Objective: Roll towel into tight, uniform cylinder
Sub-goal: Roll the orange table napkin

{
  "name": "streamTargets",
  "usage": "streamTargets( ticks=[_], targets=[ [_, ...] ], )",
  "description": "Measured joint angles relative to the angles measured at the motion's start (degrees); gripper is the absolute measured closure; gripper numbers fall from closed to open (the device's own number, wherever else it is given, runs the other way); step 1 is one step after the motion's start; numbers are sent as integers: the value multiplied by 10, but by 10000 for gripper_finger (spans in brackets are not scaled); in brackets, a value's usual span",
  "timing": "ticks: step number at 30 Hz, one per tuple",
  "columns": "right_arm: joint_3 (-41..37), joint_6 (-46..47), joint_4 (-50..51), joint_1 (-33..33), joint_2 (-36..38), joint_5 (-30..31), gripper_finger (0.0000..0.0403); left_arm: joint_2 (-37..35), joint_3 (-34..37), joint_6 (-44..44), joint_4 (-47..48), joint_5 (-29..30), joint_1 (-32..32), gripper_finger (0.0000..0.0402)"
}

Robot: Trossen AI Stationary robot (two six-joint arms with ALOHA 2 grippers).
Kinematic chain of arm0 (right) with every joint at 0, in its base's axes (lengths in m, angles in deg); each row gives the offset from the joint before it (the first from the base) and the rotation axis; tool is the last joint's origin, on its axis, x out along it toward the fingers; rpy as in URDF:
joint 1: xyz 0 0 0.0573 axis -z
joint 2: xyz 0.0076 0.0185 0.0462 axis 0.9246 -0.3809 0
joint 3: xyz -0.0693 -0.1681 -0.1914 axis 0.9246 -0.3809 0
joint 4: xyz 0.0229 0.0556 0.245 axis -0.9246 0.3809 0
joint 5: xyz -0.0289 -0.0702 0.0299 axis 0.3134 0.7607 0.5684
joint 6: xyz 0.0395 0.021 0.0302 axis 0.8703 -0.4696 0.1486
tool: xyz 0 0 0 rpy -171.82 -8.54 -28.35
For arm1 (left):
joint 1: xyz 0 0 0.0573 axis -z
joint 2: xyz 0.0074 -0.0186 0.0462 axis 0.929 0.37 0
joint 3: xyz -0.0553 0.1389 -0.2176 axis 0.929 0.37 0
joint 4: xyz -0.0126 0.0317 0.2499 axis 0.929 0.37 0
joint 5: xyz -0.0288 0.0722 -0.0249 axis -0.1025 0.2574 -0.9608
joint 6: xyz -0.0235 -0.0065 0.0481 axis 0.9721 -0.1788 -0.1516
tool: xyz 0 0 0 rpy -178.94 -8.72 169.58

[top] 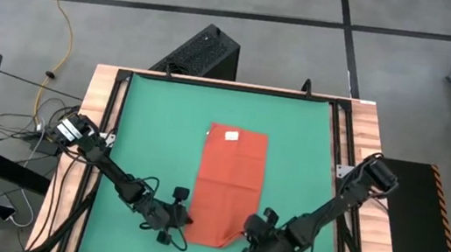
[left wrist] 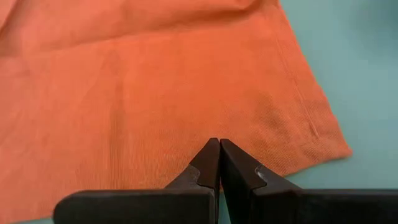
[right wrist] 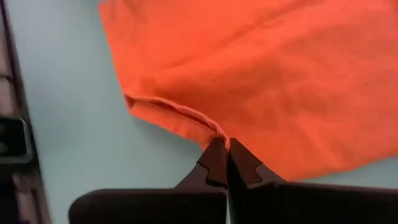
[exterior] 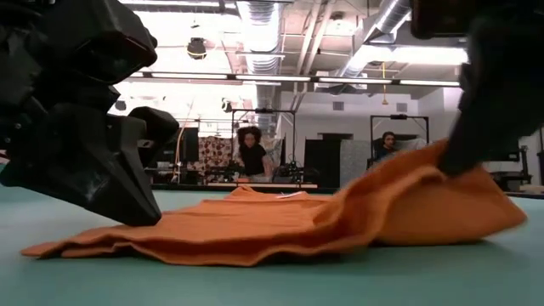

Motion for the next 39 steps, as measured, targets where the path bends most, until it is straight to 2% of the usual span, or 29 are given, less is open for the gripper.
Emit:
streamTargets(
  ticks=[3, 7, 15, 30, 35, 39],
  targets=[
    [1, 44, 15, 15, 16, -31, 397, 0, 0, 0, -1, -4, 0, 401],
    [1, 99, 56, 18, 25, -43, 397, 0, 0, 0, 1, -6, 0, 401],
    [-10, 131, 71, 24, 24, -58, 396, -1, 0, 1, 3, -18, 0, 402],
    [-22, 126, 78, 40, 24, -59, 397, -9, 0, 36, 8, -27, 3, 401],
    [-22, 120, 80, 43, 24, -59, 397, -48, 0, 36, 15, -25, 11, 402],
    [-22, 115, 82, 44, 24, -58, 397, -93, 0, 43, 60, -8, 20, 402]
  ],
)
